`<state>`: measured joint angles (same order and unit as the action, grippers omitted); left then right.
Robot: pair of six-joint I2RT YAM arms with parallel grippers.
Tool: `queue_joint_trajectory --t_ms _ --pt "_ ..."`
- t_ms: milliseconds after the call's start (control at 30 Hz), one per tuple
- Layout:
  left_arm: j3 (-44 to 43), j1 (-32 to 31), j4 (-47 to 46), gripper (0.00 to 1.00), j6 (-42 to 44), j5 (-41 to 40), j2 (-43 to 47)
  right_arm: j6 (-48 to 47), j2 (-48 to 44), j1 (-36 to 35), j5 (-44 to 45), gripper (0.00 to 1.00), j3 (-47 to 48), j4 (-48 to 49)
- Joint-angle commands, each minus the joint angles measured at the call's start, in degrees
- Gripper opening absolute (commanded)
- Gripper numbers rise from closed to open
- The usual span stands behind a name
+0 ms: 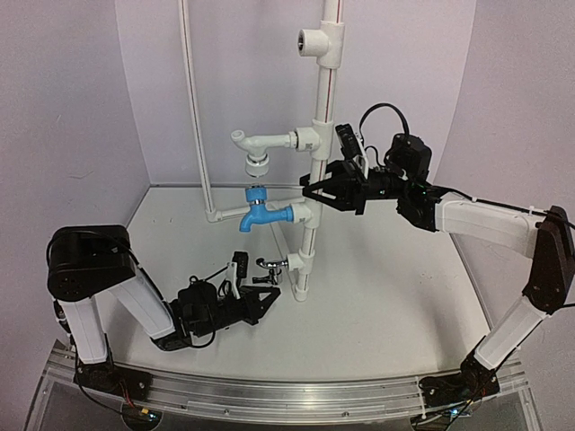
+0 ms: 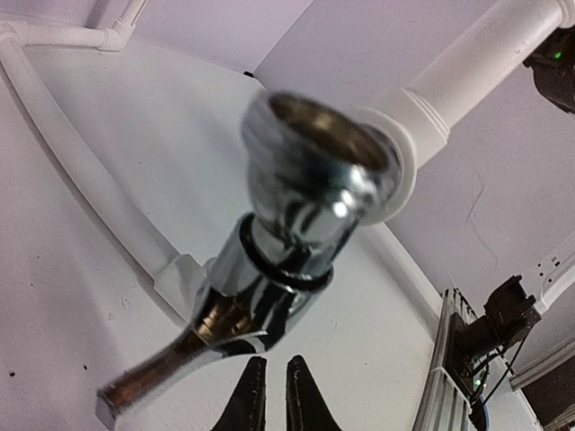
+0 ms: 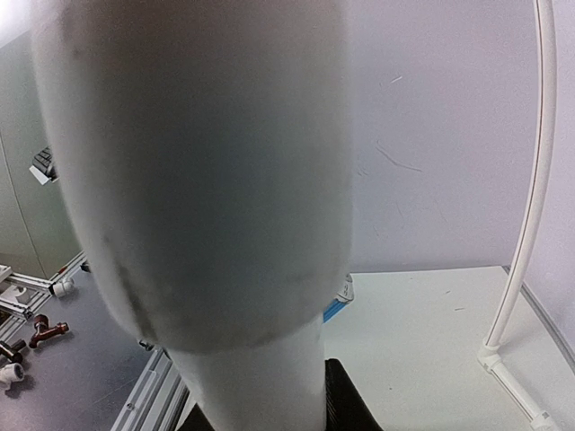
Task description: Install the water faucets
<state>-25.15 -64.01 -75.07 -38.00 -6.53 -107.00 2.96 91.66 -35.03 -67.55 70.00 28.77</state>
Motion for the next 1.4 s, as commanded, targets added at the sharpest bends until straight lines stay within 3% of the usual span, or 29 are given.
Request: queue_joint_trajectory --t_ms 0,600,800,1100,1367 --pt "-2.4 1.34 -11.14 0.07 -0.37 -1.8 0.4 8.38 0.54 0.5 -0.21 0.0 -0.91 -12.77" --pt "-4.56 8.17 -11.11 0.05 1.3 2.14 -0.38 8.18 0.28 0.55 -0.66 0.0 -1.36 -13.59" --pt "-5.74 9.72 -11.22 0.06 7.79 4.5 0.14 7.85 0.05 0.51 -0.74 0.0 -1.63 -13.98" --pt "-6.19 9.87 -11.14 0.08 21.41 15.84 3.3 7.42 -0.16 0.49 -0.65 0.0 -1.62 -14.62" --pt "-3.93 9.86 -11.11 0.12 31.82 14.75 6.91 7.2 0.09 0.55 -0.57 0.0 -1.17 -15.1"
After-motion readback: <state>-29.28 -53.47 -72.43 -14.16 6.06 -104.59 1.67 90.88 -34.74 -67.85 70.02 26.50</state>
